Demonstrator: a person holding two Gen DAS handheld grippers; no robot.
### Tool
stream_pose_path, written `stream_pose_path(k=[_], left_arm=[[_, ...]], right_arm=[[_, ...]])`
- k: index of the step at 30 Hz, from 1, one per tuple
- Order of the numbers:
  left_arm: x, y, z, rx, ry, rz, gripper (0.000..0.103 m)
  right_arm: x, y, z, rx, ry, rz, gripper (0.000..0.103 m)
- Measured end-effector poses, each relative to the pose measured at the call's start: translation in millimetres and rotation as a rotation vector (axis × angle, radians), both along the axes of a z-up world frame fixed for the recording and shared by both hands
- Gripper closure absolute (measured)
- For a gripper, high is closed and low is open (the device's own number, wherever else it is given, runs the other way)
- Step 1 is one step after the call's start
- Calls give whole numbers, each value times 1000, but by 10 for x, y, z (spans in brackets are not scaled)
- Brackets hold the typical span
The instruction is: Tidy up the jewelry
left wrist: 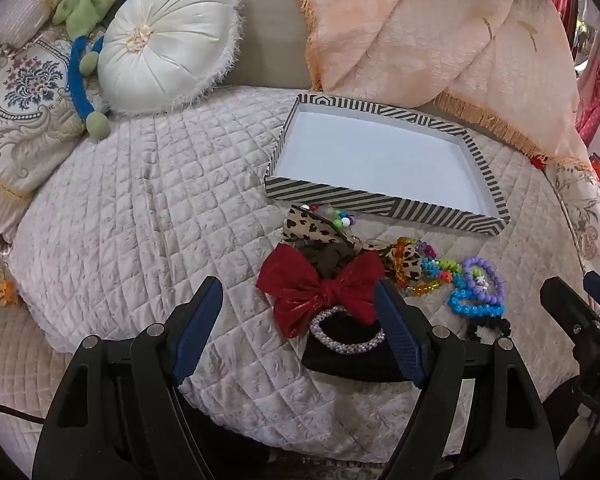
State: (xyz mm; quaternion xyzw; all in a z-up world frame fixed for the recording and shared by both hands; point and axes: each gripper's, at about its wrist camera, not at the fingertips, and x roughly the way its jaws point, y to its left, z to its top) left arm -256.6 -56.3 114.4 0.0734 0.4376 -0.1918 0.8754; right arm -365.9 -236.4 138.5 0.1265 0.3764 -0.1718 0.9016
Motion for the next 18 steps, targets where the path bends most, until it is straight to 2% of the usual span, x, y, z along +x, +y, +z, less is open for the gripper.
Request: stream_pose_path(k=[18], left_arm=[[10, -57, -60, 35, 18, -9, 25]], right_arm=[[34, 5, -90, 13, 15, 3, 1]])
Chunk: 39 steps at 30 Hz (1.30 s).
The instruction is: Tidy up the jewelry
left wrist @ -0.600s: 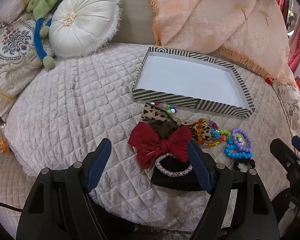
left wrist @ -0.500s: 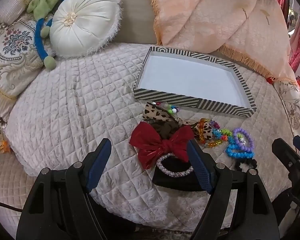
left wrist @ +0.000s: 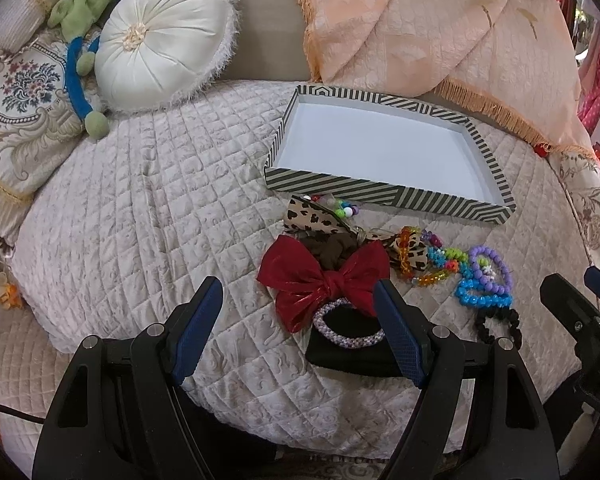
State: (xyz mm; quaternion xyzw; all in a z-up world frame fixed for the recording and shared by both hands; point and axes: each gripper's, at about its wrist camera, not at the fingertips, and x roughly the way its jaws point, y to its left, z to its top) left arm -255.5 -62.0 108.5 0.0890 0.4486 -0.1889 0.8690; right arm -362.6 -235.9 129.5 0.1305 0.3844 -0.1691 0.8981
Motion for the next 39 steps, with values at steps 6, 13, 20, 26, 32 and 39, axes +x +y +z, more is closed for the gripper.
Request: stream_pose_path(k=[6, 13, 20, 26, 32, 39], left_arm=[[-4, -5, -32, 8, 6, -4, 25], [3, 3, -49, 17, -1, 2, 25], [20, 20, -52, 20, -5, 11, 25], [20, 32, -32, 13, -14, 15, 25], [19, 46, -5, 8, -22, 22, 25], [12, 42, -6, 12, -24, 25, 25]], right_arm=[[7, 19, -53, -29, 1, 2, 1], [24, -2, -93, -27, 32, 2, 1], [28, -8, -94, -57, 82, 1, 1], [17, -12, -83, -45, 53, 4, 1], [-1, -22, -69, -29, 67, 8, 1], [-2, -21, -79, -13, 47, 19, 1]])
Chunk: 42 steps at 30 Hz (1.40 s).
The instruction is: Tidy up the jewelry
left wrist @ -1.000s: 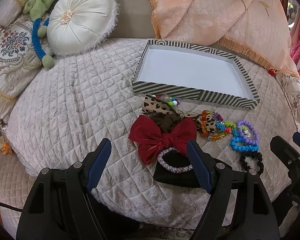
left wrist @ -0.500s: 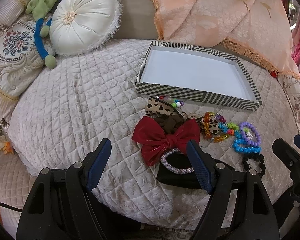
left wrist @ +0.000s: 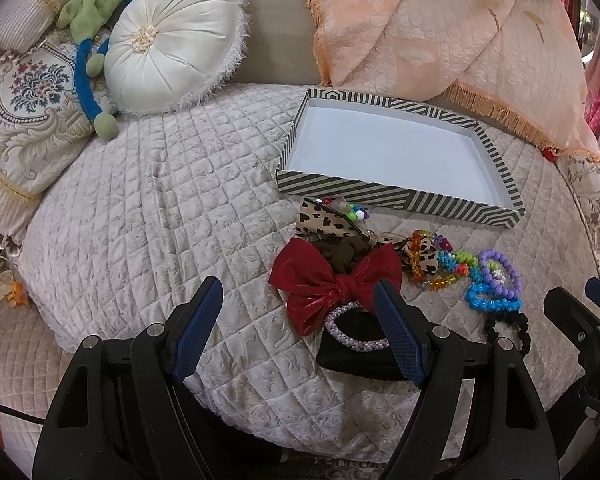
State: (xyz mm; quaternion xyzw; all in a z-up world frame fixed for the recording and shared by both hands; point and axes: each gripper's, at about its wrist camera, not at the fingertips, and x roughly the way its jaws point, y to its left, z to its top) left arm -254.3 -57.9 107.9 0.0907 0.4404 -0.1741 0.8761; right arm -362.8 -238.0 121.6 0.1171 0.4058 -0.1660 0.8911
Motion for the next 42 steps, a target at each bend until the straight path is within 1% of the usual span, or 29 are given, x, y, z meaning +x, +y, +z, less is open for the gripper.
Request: stream_pose_path(k=[6, 11, 22, 27, 42], left_arm=[[-2, 2, -14, 4, 2, 3, 25], [11, 18, -29, 2, 7, 6, 25], [13, 21, -63, 5, 15, 7, 25], [16, 25, -75, 6, 19, 8, 25], [41, 47, -128, 10, 34, 12, 25]], right_arm=[[21, 15, -22, -11, -3, 8, 1], [23, 7, -36, 24, 13, 14, 1], [19, 14, -102, 40, 20, 18, 1], [9, 20, -113, 68, 25, 26, 1], [26, 36, -164, 62, 36, 41, 1]])
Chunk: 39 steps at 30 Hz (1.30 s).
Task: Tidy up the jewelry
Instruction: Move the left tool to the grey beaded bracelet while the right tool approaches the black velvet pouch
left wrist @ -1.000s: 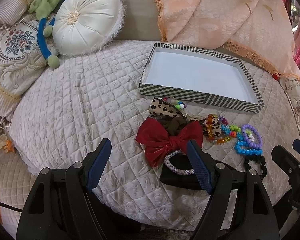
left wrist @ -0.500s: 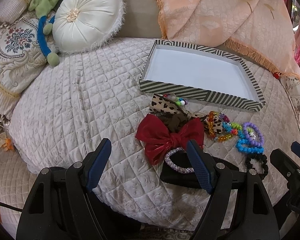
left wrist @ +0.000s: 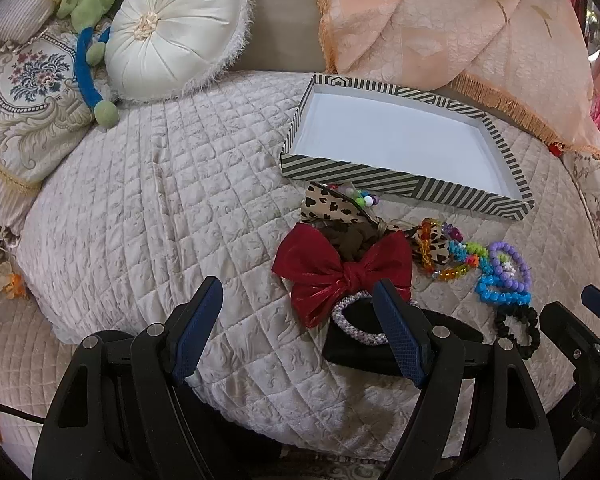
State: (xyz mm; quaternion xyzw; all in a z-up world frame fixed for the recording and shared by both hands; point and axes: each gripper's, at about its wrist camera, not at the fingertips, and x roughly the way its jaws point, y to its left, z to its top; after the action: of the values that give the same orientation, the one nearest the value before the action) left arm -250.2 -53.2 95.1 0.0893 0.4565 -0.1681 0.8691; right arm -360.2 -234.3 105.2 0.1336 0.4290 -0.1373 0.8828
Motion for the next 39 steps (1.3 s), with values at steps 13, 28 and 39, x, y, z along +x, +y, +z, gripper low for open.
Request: stream_pose_path(k=[13, 28, 39], left_arm=[[310, 337, 95, -58, 45, 67, 25], [482, 30, -192, -60, 210, -52, 25], [608, 9, -274, -128, 262, -61, 25]], right_arm=[[-221, -322, -72, 32, -2, -41, 1], [-249, -491, -204, 53, 7, -28, 6], [43, -767, -275, 71, 8, -42, 22]])
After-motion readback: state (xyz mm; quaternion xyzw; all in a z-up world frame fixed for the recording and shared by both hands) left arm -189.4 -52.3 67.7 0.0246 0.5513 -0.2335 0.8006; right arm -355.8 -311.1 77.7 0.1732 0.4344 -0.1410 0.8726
